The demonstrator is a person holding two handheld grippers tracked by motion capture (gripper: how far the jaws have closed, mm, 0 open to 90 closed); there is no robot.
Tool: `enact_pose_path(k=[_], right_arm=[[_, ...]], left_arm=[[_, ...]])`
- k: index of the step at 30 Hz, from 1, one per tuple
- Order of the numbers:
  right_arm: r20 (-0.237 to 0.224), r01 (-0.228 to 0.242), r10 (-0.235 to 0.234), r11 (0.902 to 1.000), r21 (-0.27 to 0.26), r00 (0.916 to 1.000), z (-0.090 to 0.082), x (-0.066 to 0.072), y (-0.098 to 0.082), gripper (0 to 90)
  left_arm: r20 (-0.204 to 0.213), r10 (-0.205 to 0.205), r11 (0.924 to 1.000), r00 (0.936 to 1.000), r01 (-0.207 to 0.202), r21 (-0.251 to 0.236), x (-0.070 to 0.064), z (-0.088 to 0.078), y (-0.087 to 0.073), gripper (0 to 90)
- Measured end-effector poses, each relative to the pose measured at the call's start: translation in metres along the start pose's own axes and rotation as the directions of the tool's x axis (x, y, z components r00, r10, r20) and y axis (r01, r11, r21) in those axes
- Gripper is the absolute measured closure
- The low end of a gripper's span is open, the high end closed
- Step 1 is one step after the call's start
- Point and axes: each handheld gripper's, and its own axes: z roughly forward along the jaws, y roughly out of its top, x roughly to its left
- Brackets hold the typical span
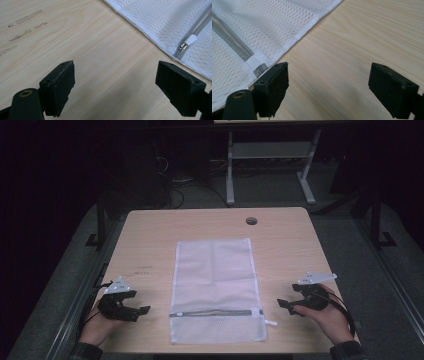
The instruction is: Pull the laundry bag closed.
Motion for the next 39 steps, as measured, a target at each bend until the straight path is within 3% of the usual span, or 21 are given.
enact_pose_path(k=[6, 12, 18, 19, 29, 30, 35, 36, 37, 39], right_arm=[[-0.014, 0.018, -0.018, 0.9998, -0.001, 0.9997, 0.000, 0.003, 0.002, 16.0], [-0.057, 0.068, -0.067, 0.9977, 0.001, 0.9961, 0.005, 0.013, 0.009, 17.5], [-0.109, 0.112, -0.111, 0.9937, -0.001, 0.9878, 0.009, 0.027, 0.018, 20.0], [-0.131, 0.130, -0.129, 0.9915, -0.003, 0.9829, 0.012, 0.032, 0.021, 20.0], [-0.201, 0.184, -0.182, 0.9829, -0.012, 0.9625, 0.025, 0.051, 0.033, 20.5], [-0.217, 0.207, -0.204, 0.9783, -0.012, 0.9546, 0.029, 0.058, 0.036, 20.1], [-0.258, 0.249, -0.248, 0.9681, -0.029, 0.9338, 0.037, 0.071, 0.044, 19.3], [-0.258, 0.249, -0.248, 0.9681, -0.029, 0.9338, 0.037, 0.071, 0.044, 19.3], [-0.275, 0.261, -0.261, 0.9647, -0.035, 0.9255, 0.041, 0.076, 0.048, 19.4], [-0.279, 0.266, -0.265, 0.9633, -0.033, 0.9231, 0.042, 0.078, 0.050, 19.8]], left_arm=[[0.007, 0.010, 0.9999, 0.9999, -0.010, 0.008, -0.002, 0.001, 0.001, 15.2], [0.020, 0.004, 0.9999, 0.9998, -0.004, 0.011, -0.004, 0.001, 0.002, 16.9], [0.025, -0.012, 0.9999, 0.9996, 0.012, 0.000, -0.005, 0.001, 0.003, 16.8], [0.023, -0.008, 1.0000, 0.9997, 0.009, -0.004, -0.005, 0.001, 0.004, 16.8], [0.030, 0.003, 1.0000, 0.9995, -0.003, -0.001, -0.007, 0.002, 0.007, 16.8], [0.030, 0.003, 1.0000, 0.9995, -0.003, 0.000, -0.008, 0.001, 0.008, 16.8], [0.028, 0.002, 1.0000, 0.9996, -0.002, 0.002, -0.008, 0.001, 0.008, 16.8], [0.028, 0.002, 1.0000, 0.9996, -0.002, 0.002, -0.008, 0.001, 0.008, 16.8], [0.026, 0.002, 1.0000, 0.9997, -0.002, 0.003, -0.009, 0.001, 0.008, 16.8], [0.025, 0.003, 1.0000, 0.9997, -0.003, 0.004, -0.009, 0.001, 0.007, 16.8]])
